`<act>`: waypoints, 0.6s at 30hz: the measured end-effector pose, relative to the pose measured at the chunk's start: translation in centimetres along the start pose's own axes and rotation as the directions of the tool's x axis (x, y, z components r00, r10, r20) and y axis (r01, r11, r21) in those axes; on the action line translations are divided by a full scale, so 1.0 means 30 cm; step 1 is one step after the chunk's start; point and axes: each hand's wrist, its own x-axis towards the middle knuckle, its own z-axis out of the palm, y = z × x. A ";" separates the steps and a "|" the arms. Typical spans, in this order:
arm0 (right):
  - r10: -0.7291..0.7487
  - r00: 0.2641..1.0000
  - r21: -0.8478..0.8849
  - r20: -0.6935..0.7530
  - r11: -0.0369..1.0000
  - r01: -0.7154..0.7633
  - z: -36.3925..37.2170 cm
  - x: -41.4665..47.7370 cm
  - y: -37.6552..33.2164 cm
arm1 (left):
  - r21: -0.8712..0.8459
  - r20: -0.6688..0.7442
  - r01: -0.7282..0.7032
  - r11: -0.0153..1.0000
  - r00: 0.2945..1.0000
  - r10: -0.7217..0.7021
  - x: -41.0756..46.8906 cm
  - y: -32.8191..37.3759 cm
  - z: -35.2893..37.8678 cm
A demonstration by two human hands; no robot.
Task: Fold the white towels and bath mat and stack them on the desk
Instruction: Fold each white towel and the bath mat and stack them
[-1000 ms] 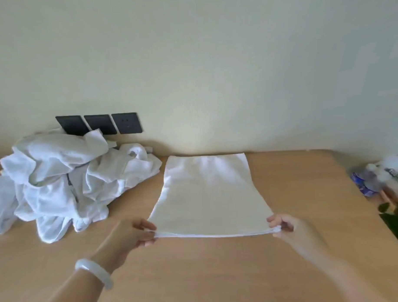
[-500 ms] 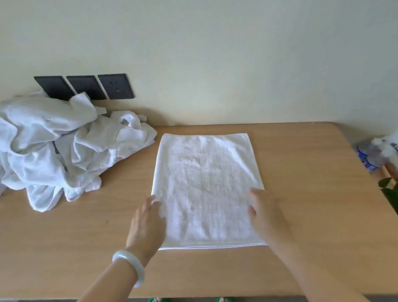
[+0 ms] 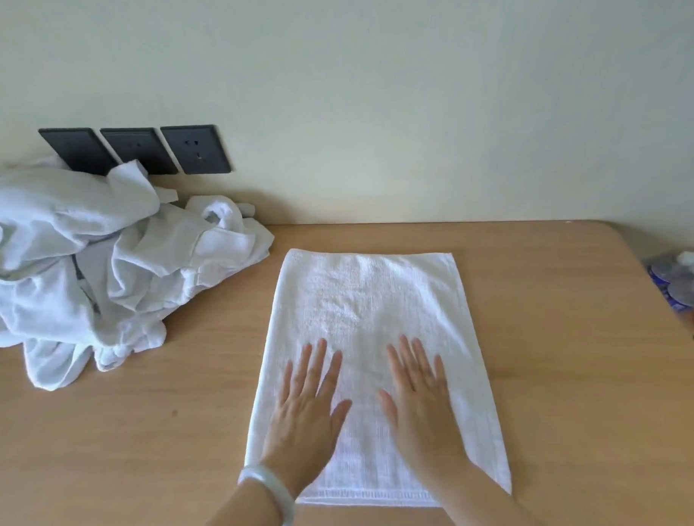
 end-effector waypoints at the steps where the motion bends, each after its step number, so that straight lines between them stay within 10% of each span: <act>1: -0.006 1.000 0.003 -0.007 1.000 0.006 0.020 0.057 -0.028 | 0.003 0.001 0.006 1.000 1.000 -0.006 0.051 0.018 0.011; 11: 0.420 0.895 -0.043 -0.150 0.902 -0.430 0.092 0.014 0.303 | -0.045 -0.052 0.147 0.988 0.987 -0.149 0.048 -0.120 0.094; 18: -0.174 0.982 -0.007 -0.073 0.985 0.174 0.137 0.408 0.080 | -0.001 -0.078 -0.068 0.998 0.995 0.067 0.437 -0.019 0.062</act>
